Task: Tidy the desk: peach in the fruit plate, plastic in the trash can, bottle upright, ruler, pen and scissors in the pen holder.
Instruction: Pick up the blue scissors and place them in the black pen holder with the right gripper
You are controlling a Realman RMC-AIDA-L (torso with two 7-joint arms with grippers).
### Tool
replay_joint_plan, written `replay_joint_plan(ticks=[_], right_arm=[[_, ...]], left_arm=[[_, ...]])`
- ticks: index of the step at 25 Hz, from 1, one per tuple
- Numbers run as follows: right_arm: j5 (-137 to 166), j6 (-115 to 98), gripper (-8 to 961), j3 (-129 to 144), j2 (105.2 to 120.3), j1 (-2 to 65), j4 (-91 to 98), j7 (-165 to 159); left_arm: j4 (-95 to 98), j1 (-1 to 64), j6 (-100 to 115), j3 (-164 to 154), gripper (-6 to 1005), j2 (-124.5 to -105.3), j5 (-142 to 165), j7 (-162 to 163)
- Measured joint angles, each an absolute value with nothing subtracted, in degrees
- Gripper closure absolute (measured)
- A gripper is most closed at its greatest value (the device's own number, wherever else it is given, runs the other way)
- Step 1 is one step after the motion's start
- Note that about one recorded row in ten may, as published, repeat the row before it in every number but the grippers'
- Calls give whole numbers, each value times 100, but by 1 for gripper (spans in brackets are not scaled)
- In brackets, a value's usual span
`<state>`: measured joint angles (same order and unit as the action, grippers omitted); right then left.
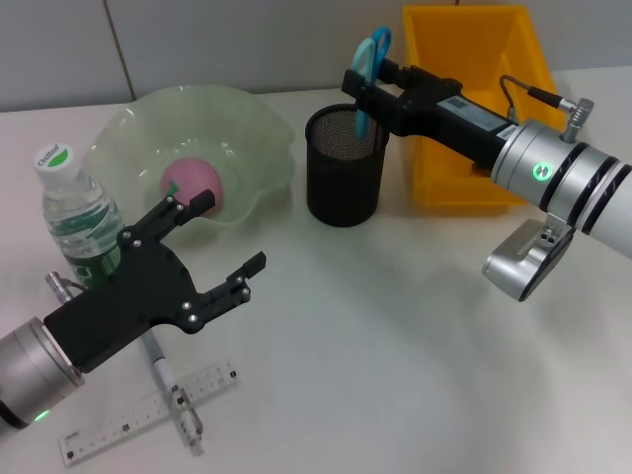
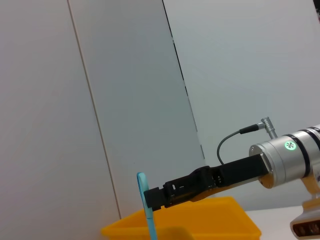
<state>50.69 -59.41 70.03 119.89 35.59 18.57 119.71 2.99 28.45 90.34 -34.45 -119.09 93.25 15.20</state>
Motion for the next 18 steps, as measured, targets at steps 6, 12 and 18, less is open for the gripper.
replay_joint_plan(ticks=[6, 12, 18], right_arm=[[4851, -6072, 348, 7216, 11988, 3533, 1781, 12010], [4849, -6127, 349, 7240, 11989, 3513, 1786, 11972], [4507, -6026, 356, 7259, 11991, 3538, 1755, 12058]], left_arm=[[319, 2816, 9118, -3445, 187, -11909, 9325, 1520], [318, 2805, 9169, -3445, 187, -11909, 9322, 1513], [299, 2775, 9217, -3445, 187, -11909, 9319, 1420]])
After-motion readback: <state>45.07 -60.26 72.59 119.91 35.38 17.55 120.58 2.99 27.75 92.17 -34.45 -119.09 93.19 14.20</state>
